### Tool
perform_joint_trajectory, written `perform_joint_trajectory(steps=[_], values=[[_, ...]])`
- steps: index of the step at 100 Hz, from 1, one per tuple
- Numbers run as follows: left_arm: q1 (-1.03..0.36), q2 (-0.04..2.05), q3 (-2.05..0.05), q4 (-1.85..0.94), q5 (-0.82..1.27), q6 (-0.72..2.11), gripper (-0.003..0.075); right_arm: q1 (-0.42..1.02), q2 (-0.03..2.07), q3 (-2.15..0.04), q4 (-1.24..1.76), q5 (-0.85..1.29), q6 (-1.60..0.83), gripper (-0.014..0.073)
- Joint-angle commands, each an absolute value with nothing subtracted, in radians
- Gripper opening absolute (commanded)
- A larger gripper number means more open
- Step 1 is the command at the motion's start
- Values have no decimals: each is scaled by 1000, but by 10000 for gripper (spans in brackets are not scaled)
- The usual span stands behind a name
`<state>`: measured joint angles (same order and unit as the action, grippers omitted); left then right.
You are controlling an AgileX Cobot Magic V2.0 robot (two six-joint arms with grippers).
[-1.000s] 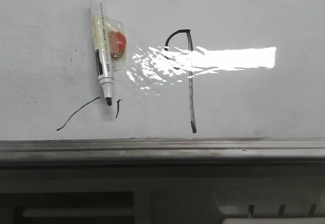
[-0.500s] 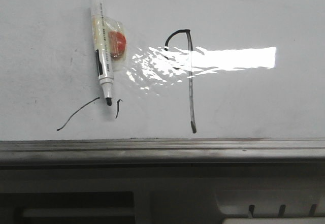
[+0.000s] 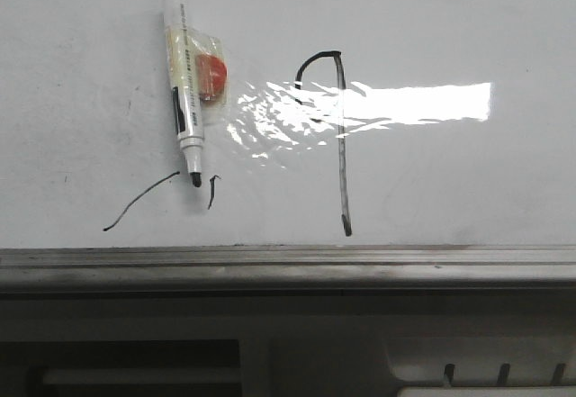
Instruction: Write number 9 on whiteboard
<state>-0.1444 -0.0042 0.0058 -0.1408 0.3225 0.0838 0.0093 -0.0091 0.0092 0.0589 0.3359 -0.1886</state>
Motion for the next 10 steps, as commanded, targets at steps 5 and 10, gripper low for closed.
perform_joint_trajectory(steps=[5, 10], values=[[-143, -31, 45, -149, 255, 78, -20, 4, -26, 36, 47, 323, -185, -41], [-143, -31, 45, -149, 255, 78, -20, 4, -26, 36, 47, 323, -185, -41]])
